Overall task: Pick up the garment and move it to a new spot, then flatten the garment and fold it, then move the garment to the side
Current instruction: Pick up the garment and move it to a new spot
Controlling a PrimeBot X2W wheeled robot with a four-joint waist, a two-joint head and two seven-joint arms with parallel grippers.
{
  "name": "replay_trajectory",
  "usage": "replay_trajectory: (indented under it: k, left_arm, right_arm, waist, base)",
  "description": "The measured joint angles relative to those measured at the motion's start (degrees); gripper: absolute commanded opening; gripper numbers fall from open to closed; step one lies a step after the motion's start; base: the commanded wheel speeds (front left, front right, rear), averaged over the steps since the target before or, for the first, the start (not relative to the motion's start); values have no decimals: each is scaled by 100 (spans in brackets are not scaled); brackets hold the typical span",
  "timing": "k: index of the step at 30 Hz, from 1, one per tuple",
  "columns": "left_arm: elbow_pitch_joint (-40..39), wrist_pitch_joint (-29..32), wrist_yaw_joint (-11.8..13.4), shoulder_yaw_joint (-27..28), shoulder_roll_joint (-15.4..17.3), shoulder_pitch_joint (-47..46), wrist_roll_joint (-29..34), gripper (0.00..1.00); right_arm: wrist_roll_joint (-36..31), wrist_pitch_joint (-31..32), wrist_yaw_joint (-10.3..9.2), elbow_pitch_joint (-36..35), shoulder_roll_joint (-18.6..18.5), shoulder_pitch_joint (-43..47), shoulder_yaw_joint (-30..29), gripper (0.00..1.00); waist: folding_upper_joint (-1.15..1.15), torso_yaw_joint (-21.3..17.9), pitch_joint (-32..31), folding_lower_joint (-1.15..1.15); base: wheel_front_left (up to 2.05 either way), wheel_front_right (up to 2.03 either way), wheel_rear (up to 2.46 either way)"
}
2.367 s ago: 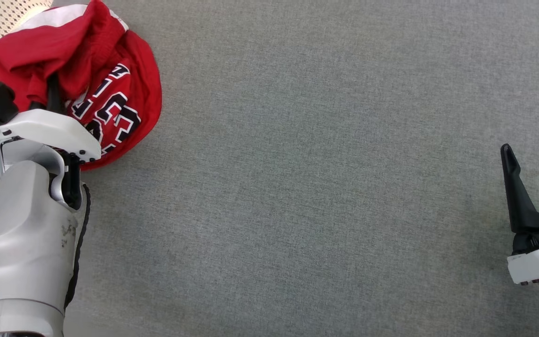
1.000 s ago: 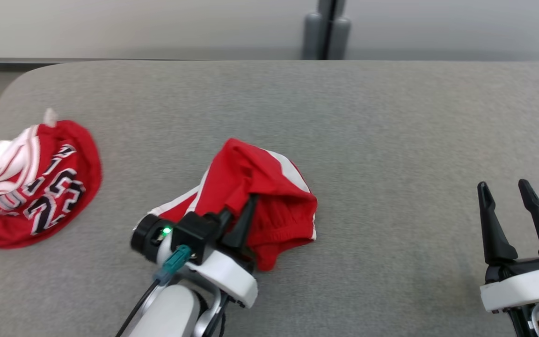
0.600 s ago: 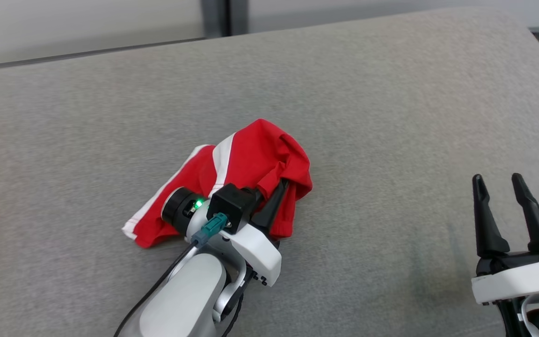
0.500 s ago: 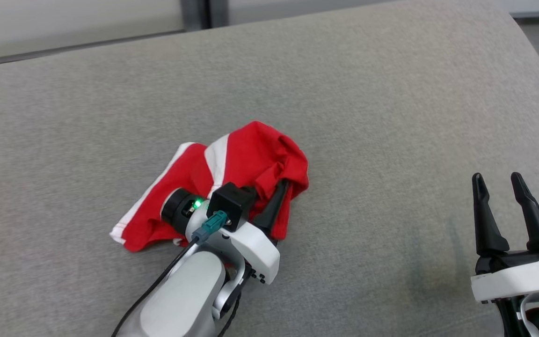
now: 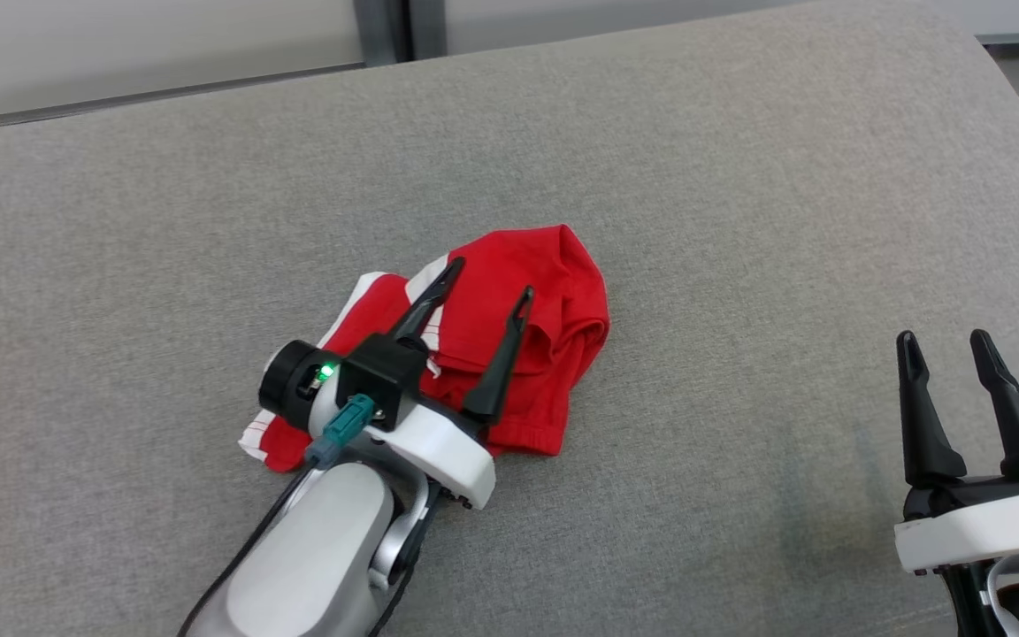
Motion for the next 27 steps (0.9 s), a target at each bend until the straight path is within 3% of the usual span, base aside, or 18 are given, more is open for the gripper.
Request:
replay_trajectory:
  k: [13,20,27]
  left_arm:
    - [-730,-26,520,1212,749,946,-394,100]
    - [-1087,-35,561,1772,1066,1631,-632,100]
    - [-1244,-7,510,1752,1159,2025,-705,100]
  right_arm:
    - [-98,267,0,-236,-92,286,-69,100]
    - [-140,407,0,-385,-99,444,-129,100]
    - [-138,515,0,-393,-149,623,-93,100]
  waist:
    - [0,702,-563,0]
    - [0,946,-840,0]
    - [0,1009,-1114,0]
  base:
    - [0,0,0]
    - [0,0,0]
    - [0,0,0]
